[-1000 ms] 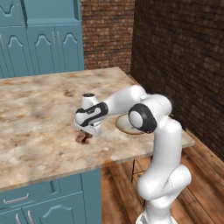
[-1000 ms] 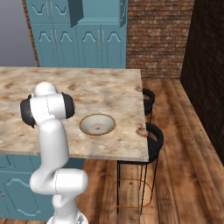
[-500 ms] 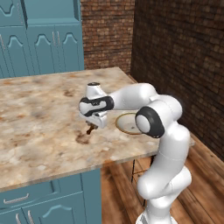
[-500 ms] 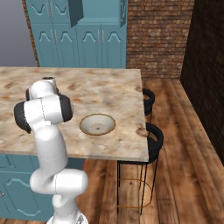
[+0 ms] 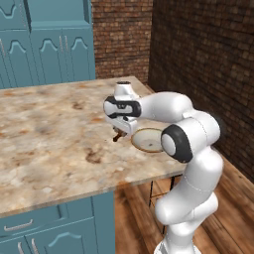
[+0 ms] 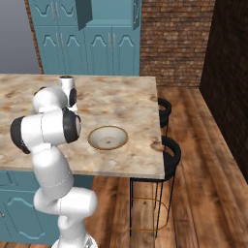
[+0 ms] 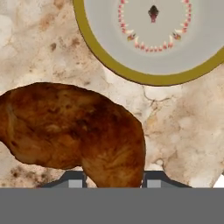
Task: Retrieve the bowl from the cabinet, then place the raw meat into the bowl to avoid contamination.
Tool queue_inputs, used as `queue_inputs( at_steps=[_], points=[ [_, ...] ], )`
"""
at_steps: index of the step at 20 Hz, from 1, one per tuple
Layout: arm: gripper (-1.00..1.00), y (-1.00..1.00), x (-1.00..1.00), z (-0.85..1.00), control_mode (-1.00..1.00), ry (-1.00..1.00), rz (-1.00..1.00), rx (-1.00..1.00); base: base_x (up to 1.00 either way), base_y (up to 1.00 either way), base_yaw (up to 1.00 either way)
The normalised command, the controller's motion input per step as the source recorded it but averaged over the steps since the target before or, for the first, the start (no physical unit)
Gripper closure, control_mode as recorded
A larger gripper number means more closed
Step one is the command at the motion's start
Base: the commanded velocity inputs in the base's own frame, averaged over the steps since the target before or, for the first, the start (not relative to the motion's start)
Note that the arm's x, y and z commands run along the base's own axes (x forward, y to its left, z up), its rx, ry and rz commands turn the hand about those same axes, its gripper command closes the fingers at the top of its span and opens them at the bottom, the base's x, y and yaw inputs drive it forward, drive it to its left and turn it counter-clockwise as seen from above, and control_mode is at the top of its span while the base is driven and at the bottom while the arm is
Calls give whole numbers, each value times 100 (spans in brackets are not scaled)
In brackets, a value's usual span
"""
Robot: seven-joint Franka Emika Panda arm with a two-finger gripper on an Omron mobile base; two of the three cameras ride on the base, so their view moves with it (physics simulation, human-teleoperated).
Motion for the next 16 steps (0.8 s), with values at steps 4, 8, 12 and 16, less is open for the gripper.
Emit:
queue_inputs(
  at_steps=[4,8,12,16],
  points=[
    [100,-83,1,25,-100,5,-5,0,0,0,0],
    [100,-73,8,5,-100,2,0,0,0,0,0],
    [100,-65,4,-3,-100,0,0,0,0,0,0],
    [100,-61,7,-19,-100,0,0,0,0,0,0]
  ],
)
